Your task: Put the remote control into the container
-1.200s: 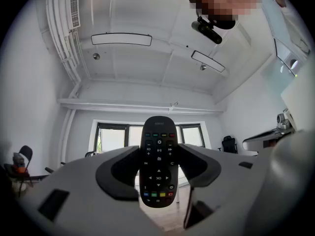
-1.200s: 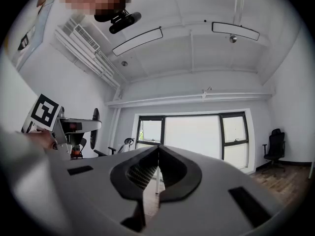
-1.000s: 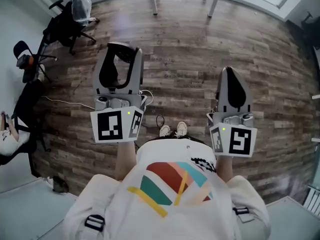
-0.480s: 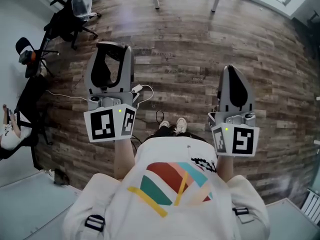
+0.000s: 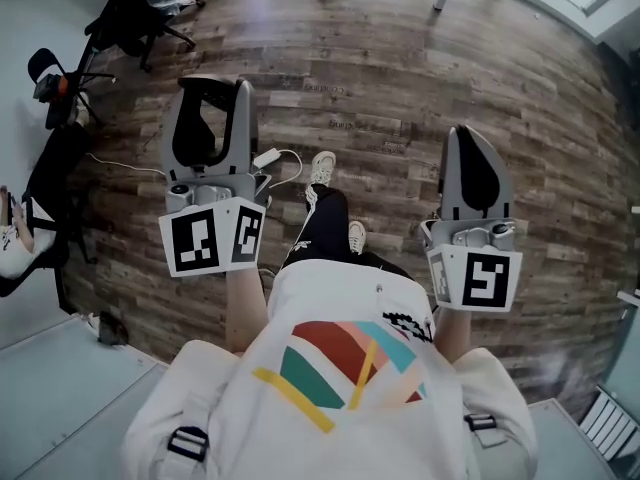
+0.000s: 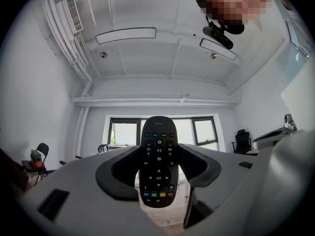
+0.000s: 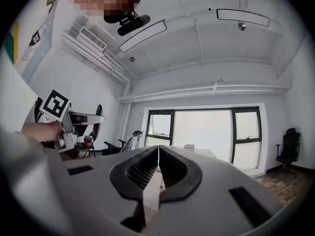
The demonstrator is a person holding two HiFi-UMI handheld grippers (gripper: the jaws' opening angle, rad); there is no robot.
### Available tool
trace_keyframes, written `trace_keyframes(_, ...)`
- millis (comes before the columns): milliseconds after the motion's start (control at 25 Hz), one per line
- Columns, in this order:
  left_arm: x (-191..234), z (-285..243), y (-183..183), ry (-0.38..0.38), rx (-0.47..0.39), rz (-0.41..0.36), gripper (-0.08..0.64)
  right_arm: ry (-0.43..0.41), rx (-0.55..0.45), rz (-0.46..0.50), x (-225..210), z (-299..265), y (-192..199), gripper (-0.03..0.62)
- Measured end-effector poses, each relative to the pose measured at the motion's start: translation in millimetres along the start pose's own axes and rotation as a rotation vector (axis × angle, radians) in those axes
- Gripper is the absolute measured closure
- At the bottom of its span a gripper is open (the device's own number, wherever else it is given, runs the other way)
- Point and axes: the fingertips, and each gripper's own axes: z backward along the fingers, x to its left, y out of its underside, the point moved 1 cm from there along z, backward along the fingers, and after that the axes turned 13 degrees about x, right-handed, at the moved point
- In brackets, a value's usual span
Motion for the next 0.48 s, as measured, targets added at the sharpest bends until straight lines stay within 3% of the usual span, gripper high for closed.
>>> trace_keyframes(200,4,-46,10,0.041,0.001,0.004,0.307,0.038,0.030,-0.006,-12,-36,9,0.589)
trace_keyframes(480,25,-153,0,0.100,-0.024,0.027,0.307,0.083,0.031,-0.009,-40,-124,-8,0.589)
